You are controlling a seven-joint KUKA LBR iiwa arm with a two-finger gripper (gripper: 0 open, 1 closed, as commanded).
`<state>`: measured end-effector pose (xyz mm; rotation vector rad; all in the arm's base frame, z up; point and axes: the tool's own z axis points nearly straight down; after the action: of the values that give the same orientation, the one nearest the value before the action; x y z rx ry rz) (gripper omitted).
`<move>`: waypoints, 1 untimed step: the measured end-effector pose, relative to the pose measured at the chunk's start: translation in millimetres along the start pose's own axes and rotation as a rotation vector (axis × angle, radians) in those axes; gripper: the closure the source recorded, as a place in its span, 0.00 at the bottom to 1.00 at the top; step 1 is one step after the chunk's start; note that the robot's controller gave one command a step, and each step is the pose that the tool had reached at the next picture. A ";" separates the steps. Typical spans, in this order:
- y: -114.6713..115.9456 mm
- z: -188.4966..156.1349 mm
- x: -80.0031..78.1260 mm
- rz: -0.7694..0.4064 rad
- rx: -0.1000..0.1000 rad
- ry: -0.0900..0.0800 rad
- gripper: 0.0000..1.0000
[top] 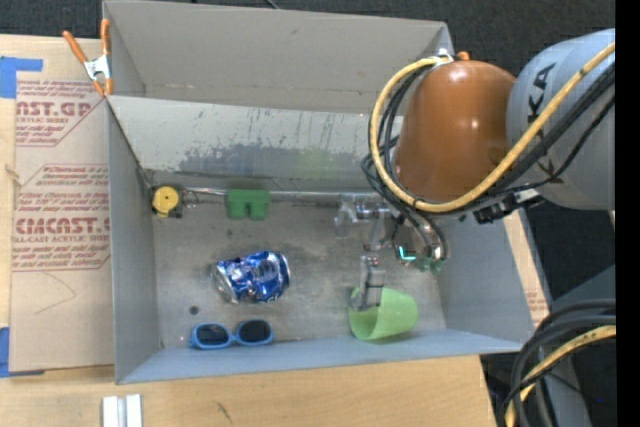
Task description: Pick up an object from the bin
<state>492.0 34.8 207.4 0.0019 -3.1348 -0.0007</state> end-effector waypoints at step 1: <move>-92.2 30.9 9.5 -0.160 0.003 -0.004 0.00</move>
Offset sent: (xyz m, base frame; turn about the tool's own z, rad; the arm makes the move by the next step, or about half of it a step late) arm -0.0089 -0.0887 -0.0292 -0.1653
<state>482.4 -57.3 176.5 0.2524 -3.1287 0.0028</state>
